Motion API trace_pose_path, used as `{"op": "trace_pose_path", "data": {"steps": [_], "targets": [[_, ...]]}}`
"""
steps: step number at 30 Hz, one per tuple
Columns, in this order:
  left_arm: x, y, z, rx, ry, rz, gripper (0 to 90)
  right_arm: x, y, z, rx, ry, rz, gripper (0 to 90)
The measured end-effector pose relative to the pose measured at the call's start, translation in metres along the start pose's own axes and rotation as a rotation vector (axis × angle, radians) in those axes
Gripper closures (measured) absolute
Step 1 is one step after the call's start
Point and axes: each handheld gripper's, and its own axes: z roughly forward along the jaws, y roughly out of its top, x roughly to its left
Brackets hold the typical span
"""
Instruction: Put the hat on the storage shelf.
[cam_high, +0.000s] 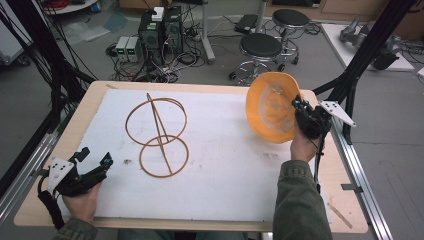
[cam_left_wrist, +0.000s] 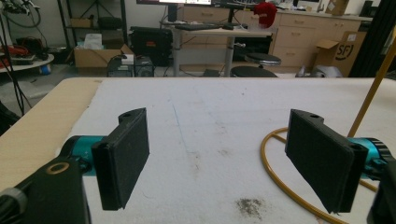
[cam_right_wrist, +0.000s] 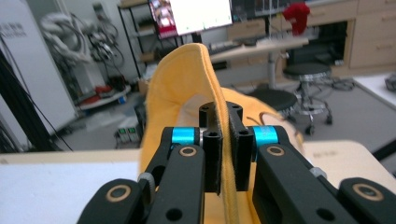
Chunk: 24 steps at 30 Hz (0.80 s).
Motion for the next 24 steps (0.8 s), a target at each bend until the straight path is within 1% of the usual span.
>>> {"op": "trace_pose_path", "data": {"steps": [1, 3, 5, 8, 9, 11, 12, 13, 15, 20, 22, 24], "targets": [[0.0, 0.0, -0.001, -0.004, 0.002, -0.002, 22.0, 0.001, 0.001, -0.001, -0.013, 0.013, 0.0, 86.5], [0.0, 0.0, -0.001, -0.004, 0.003, 0.0, 22.0, 0.004, 0.003, -0.005, -0.057, 0.05, 0.002, 86.6], [0.0, 0.0, -0.001, -0.005, 0.005, -0.006, 22.0, 0.007, 0.005, -0.008, -0.094, 0.081, 0.014, 86.6], [-0.001, 0.0, 0.0, -0.004, -0.003, 0.0, 21.9, 0.012, 0.01, -0.011, -0.141, 0.124, 0.045, 86.6], [-0.002, 0.0, 0.0, -0.004, -0.006, 0.002, 21.9, 0.015, 0.014, -0.012, -0.163, 0.149, 0.038, 86.6], [-0.003, 0.0, 0.0, -0.002, -0.012, 0.008, 21.9, 0.017, 0.016, -0.013, -0.17, 0.155, 0.037, 86.6], [-0.004, 0.0, 0.001, -0.004, -0.014, 0.008, 21.9, 0.018, 0.018, -0.013, -0.183, 0.17, 0.03, 86.6], [-0.004, 0.0, 0.001, -0.003, -0.015, 0.007, 21.9, 0.02, 0.021, -0.014, -0.183, 0.179, 0.033, 86.6], [-0.004, 0.0, 0.0, -0.004, -0.014, 0.006, 21.9, 0.023, 0.025, -0.014, -0.196, 0.198, 0.018, 86.6], [-0.002, 0.0, -0.001, -0.01, -0.007, -0.003, 21.9, 0.029, 0.035, -0.016, -0.214, 0.237, 0.004, 86.6], [-0.002, 0.0, -0.002, -0.011, -0.008, -0.004, 21.9, 0.031, 0.039, -0.016, -0.217, 0.247, 0.003, 86.6], [-0.002, 0.0, -0.002, -0.011, -0.008, -0.004, 21.9, 0.033, 0.042, -0.016, -0.224, 0.254, -0.008, 86.6]]}}
